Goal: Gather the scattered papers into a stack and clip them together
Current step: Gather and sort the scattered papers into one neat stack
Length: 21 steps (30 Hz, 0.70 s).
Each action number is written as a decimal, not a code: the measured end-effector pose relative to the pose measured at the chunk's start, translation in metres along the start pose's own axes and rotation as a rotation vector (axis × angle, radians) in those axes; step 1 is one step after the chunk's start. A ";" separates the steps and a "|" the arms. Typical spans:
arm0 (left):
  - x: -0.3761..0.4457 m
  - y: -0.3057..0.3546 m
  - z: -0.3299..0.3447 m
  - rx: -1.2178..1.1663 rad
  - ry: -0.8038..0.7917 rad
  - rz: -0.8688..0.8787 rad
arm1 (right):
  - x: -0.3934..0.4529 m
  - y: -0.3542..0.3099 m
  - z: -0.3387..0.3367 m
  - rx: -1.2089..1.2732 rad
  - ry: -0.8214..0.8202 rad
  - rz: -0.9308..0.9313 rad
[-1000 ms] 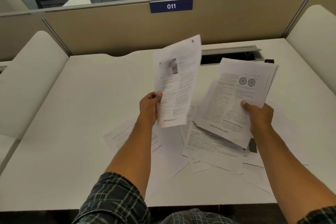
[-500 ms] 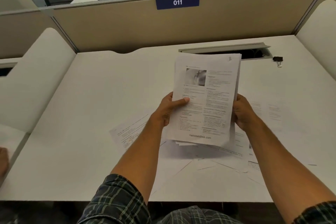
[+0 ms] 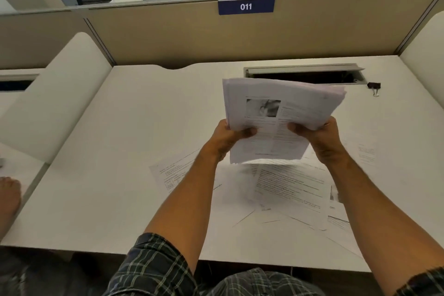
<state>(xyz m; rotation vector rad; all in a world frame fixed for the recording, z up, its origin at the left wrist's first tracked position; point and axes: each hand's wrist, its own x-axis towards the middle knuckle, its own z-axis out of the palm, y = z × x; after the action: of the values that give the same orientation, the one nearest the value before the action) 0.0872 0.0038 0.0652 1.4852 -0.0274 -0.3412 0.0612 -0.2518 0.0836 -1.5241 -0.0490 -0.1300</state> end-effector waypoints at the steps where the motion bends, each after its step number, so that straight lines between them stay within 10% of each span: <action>1: -0.002 -0.003 -0.002 0.013 -0.005 -0.015 | -0.001 0.005 -0.002 -0.009 -0.013 0.010; 15: -0.013 -0.019 0.000 0.038 0.104 -0.087 | -0.006 0.026 0.015 -0.066 0.029 0.123; 21: -0.024 -0.051 -0.034 0.924 0.580 -0.278 | -0.005 0.044 0.000 -0.101 0.207 0.226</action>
<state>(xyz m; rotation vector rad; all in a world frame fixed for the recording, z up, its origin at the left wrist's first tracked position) 0.0614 0.0400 0.0171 2.4687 0.5562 -0.0946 0.0617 -0.2498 0.0396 -1.5985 0.2978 -0.1096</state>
